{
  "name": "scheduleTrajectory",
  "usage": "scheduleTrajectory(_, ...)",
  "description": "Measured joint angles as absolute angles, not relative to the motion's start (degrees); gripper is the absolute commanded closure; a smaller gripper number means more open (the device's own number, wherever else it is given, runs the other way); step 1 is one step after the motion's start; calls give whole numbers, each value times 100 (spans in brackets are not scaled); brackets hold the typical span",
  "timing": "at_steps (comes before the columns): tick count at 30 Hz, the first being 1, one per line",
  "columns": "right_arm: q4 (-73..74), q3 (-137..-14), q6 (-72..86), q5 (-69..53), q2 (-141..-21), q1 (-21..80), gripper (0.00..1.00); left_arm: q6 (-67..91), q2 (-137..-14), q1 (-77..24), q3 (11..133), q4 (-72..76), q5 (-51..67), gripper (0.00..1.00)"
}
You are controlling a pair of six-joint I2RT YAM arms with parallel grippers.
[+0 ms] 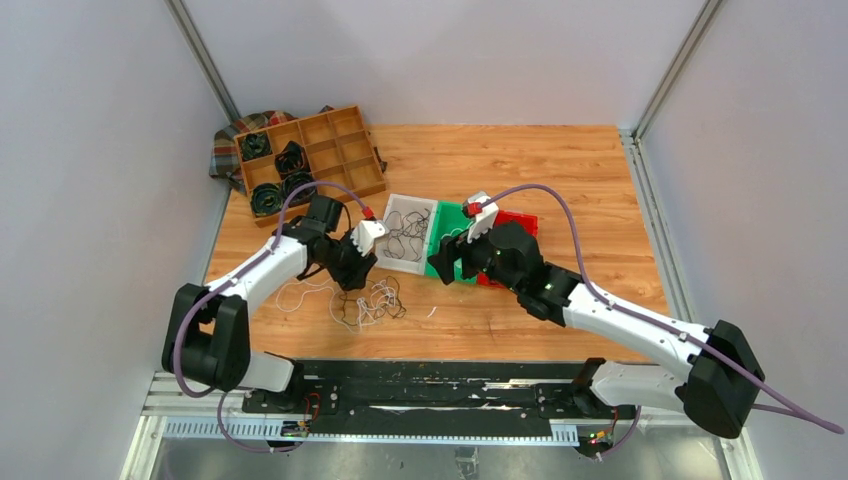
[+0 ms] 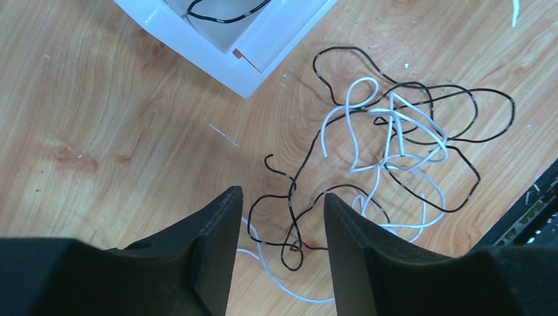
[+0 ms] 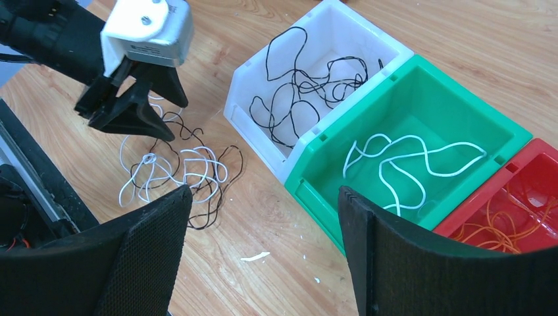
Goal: Untangle the cables
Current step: Untie the cable.
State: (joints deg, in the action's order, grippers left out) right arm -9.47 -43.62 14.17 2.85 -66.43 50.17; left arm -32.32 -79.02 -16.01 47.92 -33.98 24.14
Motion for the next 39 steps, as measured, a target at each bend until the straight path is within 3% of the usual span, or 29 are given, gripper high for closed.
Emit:
scheduleTrajectory(5,-1037,-4285,1411,281,-6493,5017,23,-3173,-8058,-1627,4792,-3304,2327,89)
scheduleTrajectory(7,-1066,-4285,1402,270,-6488,5017,23,-3148,-8051,-1638,4792,-3304,2329,94)
scheduleTrajectory(15,-1225,-4285,1350,-19,-6571,5017,23,-3146,-7207,-1686,4969,-3900,2451,99)
scheduleTrajectory(27,-2316,-4755,738,-508,-7402,6014,20,-2838,-5629,-1702,6899,-5741,2829,99)
scheduleTrajectory(39,-2808,-5795,272,43,-8444,6420,24,-2495,-5544,-1702,7924,-6508,3131,99)
